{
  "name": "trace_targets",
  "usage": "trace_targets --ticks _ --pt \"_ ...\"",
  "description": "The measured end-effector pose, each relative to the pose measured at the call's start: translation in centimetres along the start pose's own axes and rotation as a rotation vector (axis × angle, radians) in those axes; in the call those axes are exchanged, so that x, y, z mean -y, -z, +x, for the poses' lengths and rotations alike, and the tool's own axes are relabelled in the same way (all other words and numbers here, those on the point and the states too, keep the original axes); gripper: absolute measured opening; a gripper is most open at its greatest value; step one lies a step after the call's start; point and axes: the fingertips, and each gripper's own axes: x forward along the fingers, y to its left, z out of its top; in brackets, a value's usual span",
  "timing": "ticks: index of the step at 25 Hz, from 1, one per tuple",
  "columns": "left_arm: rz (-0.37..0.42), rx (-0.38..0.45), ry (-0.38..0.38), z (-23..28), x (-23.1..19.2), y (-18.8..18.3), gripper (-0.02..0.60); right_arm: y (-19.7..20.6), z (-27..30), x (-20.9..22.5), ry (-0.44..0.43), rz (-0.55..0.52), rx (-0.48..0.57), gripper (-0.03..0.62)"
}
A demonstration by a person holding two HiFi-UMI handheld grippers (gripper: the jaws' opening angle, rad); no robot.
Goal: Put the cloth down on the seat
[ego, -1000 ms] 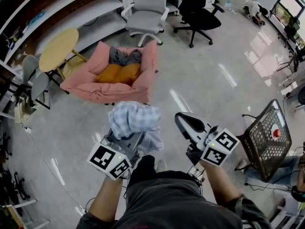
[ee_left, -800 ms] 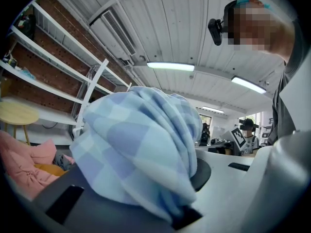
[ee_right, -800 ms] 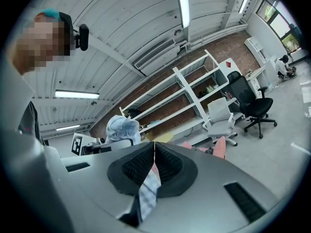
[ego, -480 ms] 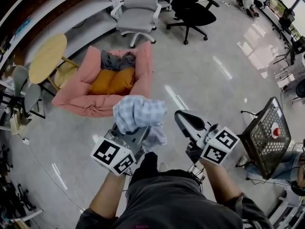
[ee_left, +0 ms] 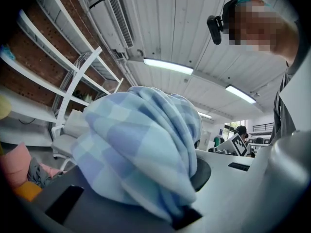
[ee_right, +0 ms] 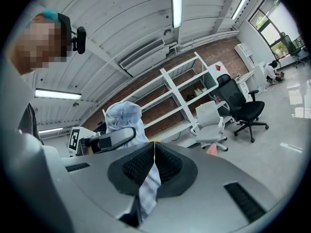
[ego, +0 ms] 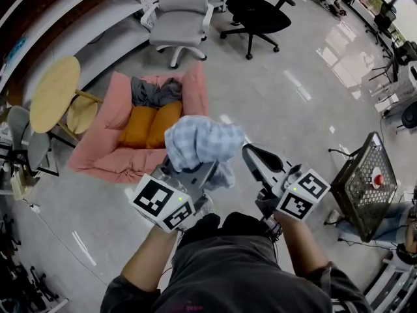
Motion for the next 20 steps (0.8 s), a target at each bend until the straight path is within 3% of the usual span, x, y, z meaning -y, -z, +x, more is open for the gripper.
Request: trace_targets --ticks 13,20 --pt "0.019 0.027 0.04 7.5 -5.4 -2.8 0.086 -2.0 4.5 6.4 0.04 0.009 0.012 0.017" --pt "-0.045 0.015 0.034 13.1 -10.1 -1.2 0.086 -1.6 7.5 12.2 0.06 0.055 -0.037 0.015"
